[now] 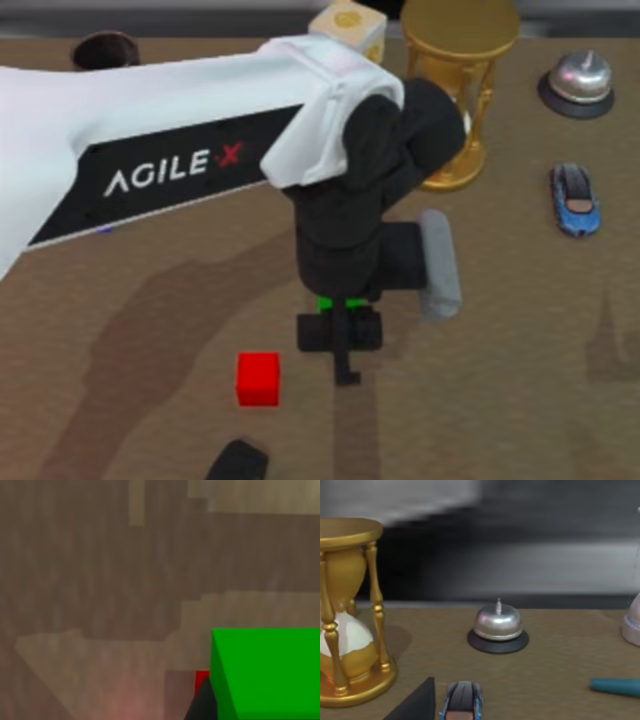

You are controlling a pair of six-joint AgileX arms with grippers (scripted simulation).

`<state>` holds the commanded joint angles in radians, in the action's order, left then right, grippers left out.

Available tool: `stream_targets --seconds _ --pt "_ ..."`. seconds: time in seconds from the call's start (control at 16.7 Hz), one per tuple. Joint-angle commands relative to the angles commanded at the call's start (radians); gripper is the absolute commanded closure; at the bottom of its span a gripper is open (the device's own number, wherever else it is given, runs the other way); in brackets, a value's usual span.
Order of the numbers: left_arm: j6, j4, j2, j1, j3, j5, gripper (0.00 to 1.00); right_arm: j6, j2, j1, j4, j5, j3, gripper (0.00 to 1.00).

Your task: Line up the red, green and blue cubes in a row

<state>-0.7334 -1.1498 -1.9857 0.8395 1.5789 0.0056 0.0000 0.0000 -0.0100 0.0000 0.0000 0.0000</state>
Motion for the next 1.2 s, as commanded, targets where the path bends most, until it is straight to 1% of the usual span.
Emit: stream_targets --seconds 0.18,0.48,0.78,1.2 --pt "0.001 0.041 -0.012 -0.001 -0.031 0.0 1.0 0.0 0.0 0.0 0.0 0.0 0.0 0.0" --pt "0.001 0.225 -0.07 0.003 -0.146 0.001 1.0 0.0 0.0 0.0 0.0 0.0 0.0 0.0" --pt "-0.001 0.25 -0.082 0.005 -0.165 0.001 1.0 0.0 0.0 0.0 0.0 0.0 0.0 0.0" --pt "-0.001 0.25 -0.082 0.005 -0.165 0.001 0.47 0.0 0.0 0.0 0.0 0.0 0.0 0.0"
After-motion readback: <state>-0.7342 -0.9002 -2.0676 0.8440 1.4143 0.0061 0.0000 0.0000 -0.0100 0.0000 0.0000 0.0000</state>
